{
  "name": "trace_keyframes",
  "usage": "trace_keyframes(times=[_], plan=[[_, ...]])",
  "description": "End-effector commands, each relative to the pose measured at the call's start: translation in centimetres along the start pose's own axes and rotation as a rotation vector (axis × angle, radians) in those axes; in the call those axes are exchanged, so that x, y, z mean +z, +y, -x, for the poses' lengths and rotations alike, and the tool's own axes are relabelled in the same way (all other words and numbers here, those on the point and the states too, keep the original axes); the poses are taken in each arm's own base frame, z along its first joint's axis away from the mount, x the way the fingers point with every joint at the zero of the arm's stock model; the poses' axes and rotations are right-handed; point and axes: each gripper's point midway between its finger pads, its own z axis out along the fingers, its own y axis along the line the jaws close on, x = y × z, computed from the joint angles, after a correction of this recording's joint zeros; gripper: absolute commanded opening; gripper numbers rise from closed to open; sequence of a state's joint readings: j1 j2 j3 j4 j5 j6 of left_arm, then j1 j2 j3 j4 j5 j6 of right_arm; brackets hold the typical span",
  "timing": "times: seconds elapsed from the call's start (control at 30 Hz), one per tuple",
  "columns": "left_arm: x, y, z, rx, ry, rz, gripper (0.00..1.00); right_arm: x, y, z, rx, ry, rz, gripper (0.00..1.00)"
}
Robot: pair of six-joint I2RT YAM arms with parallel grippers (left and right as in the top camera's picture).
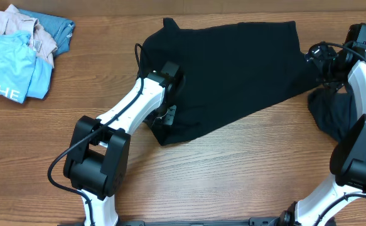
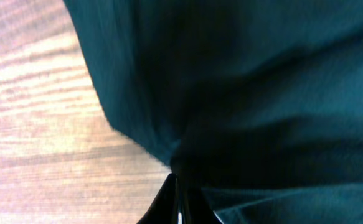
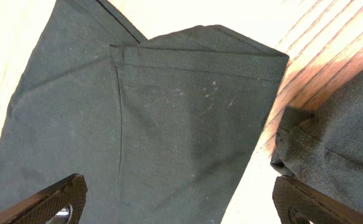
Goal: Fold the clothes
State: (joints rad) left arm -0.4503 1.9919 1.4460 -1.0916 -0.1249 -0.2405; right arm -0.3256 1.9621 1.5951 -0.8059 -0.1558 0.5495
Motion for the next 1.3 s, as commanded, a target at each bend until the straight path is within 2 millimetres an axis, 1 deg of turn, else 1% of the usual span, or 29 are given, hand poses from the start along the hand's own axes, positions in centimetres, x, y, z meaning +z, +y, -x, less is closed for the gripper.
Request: trace_keyframes(times=[0.0, 0.1, 0.17, 0.23, 0.3, 0.37, 0.5, 0.53, 0.57, 0.6, 0.63, 0.67, 0.7, 0.73, 0.8, 0.87, 0.9, 0.97, 1.0, 1.03, 1.07, 1.1, 1.13, 1.17, 1.2, 1.23, 1.27], plan=[[0.1, -0.3, 2.0, -0.040, -0.082, -0.011, 0.04, -2.1, 1.1, 1.3, -0.014, -0.057, 0.028, 1.00], [-0.2, -0.9, 4.2, -0.053, -0.170, -0.039, 0.04, -2.1, 1.1, 1.3, -0.014, -0.056, 0.028, 1.00], [-0.6, -1.2, 6.0, -0.070, -0.245, -0.058, 0.04, -2.1, 1.0, 1.2, -0.014, -0.054, 0.027, 1.00], [-1.0, -0.6, 7.5, -0.091, -0.307, -0.045, 0.04, -2.0, 0.9, 1.0, -0.012, -0.048, 0.021, 1.00], [-1.3, 0.8, 8.9, -0.127, -0.364, -0.011, 0.04, -2.0, 0.8, 0.9, -0.012, -0.044, 0.019, 1.00], [-1.4, 2.9, 9.8, -0.172, -0.397, 0.028, 0.04, -2.0, 0.8, 0.9, -0.012, -0.044, 0.019, 1.00], [-1.2, 7.0, 10.3, -0.255, -0.405, 0.073, 0.04, -2.0, 0.8, 0.9, -0.012, -0.043, 0.019, 1.00], [-1.0, 7.9, 10.3, -0.275, -0.400, 0.077, 0.07, -2.0, 0.8, 0.9, -0.012, -0.043, 0.019, 1.00], [-1.0, 8.5, 10.3, -0.285, -0.399, 0.080, 0.07, -2.0, 0.9, 0.9, -0.012, -0.044, 0.019, 1.00], [-0.9, 8.9, 10.2, -0.294, -0.397, 0.082, 0.18, -2.0, 0.9, 0.9, -0.011, -0.044, 0.019, 1.00], [-0.9, 9.0, 10.2, -0.296, -0.394, 0.083, 0.44, -2.0, 0.9, 0.9, -0.011, -0.044, 0.019, 1.00], [-0.8, 9.0, 10.1, -0.292, -0.391, 0.083, 0.93, -2.0, 0.9, 0.9, -0.012, -0.044, 0.019, 1.00], [-0.8, 9.0, 9.9, -0.289, -0.384, 0.085, 1.00, -2.0, 0.9, 0.9, -0.011, -0.044, 0.019, 1.00], [-0.7, 8.9, 9.5, -0.285, -0.366, 0.085, 1.00, -2.0, 0.9, 0.9, -0.011, -0.044, 0.019, 1.00], [-0.7, 8.0, 8.6, -0.268, -0.314, 0.038, 1.00, -2.0, 0.9, 0.9, -0.011, -0.044, 0.019, 1.00], [-1.7, 6.7, 7.4, -0.246, -0.262, -0.029, 0.95, -2.0, 0.9, 1.0, -0.012, -0.046, 0.020, 1.00], [-3.0, 6.4, 7.2, -0.234, -0.273, -0.031, 0.91, -2.0, 1.0, 1.1, -0.012, -0.050, 0.023, 1.00], [-5.8, 6.1, 7.5, -0.224, -0.351, -0.029, 0.92, -2.0, 1.0, 1.1, -0.013, -0.050, 0.024, 1.00], [-7.2, 5.8, 7.6, -0.220, -0.387, -0.038, 0.95, -2.0, 0.9, 1.1, -0.013, -0.049, 0.023, 1.00], [-8.3, 5.4, 7.3, -0.212, -0.404, -0.059, 0.95, -2.0, 0.9, 1.0, -0.012, -0.048, 0.022, 1.00], [-8.9, 3.9, 6.6, -0.186, -0.391, -0.116, 0.92, -2.0, 0.9, 1.0, -0.012, -0.047, 0.021, 1.00], [-8.9, 2.8, 6.2, -0.166, -0.372, -0.159, 0.86, -2.0, 0.9, 1.1, -0.013, -0.048, 0.022, 1.00], [-8.7, 0.9, 5.5, -0.135, -0.335, -0.231, 0.73, -2.0, 1.0, 1.1, -0.013, -0.051, 0.024, 1.00], [-8.2, -2.0, 4.7, -0.087, -0.281, -0.320, 0.38, -2.0, 1.0, 1.2, -0.013, -0.054, 0.026, 1.00], [-7.5, -3.3, 4.5, -0.071, -0.252, -0.335, 0.15, -2.0, 1.0, 1.2, -0.013, -0.053, 0.026, 1.00], [-6.3, -4.4, 4.3, -0.078, -0.219, -0.329, 0.04, -2.0, 1.0, 1.1, -0.013, -0.051, 0.024, 1.00], [-5.1, -5.2, 4.2, -0.076, -0.186, -0.329, 0.04, -2.0, 0.9, 1.0, -0.012, -0.047, 0.022, 1.00]])
